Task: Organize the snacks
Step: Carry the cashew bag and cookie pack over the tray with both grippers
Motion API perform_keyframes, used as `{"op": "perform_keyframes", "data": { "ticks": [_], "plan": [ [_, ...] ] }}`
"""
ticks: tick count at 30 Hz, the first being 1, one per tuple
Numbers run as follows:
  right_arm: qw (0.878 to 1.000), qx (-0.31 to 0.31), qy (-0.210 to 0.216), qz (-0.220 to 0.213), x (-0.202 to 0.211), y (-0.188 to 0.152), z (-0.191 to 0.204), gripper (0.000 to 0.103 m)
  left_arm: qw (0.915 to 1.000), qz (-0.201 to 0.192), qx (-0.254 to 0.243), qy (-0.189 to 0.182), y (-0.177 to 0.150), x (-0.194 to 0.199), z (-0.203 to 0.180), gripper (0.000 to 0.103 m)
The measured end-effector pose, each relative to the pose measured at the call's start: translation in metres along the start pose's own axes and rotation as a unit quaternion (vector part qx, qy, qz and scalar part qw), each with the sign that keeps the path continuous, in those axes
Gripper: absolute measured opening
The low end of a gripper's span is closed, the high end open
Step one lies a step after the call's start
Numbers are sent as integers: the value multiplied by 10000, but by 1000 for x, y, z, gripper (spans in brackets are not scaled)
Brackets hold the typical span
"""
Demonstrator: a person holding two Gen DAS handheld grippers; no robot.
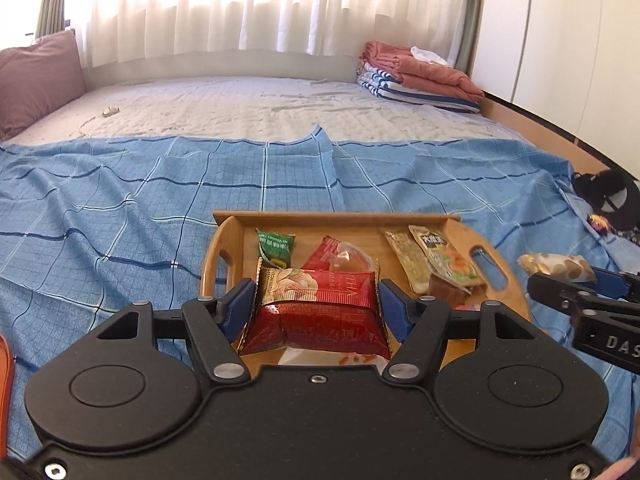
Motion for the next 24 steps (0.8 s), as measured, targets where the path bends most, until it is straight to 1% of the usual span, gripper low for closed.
{"op": "perform_keyframes", "data": {
  "ticks": [3,6,12,18,24],
  "plan": [
    [10000,13,2,-5,-11,15,-1,65,9998,66,162,-9,14,-14,6,65],
    [10000,32,31,10,-24,29,-1,65,9998,83,187,-60,29,-29,7,65],
    [9998,11,145,153,-59,46,4,65,9992,185,357,-34,51,-62,10,65],
    [9991,5,225,362,-97,43,12,65,9984,325,465,51,59,-104,16,65],
    [9972,-85,269,693,-134,28,17,65,9972,585,435,173,54,-144,25,65]
  ]
}}
Point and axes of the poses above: each gripper's, at about its wrist camera, not at the fingertips, and x roughly against the way its jaws point, z to its left, y to its top, the point moved 9 cm from there along -x, roughly the way its jaws point, and after that the axes turned 2 degrees about -x, right-handed, at the moved point
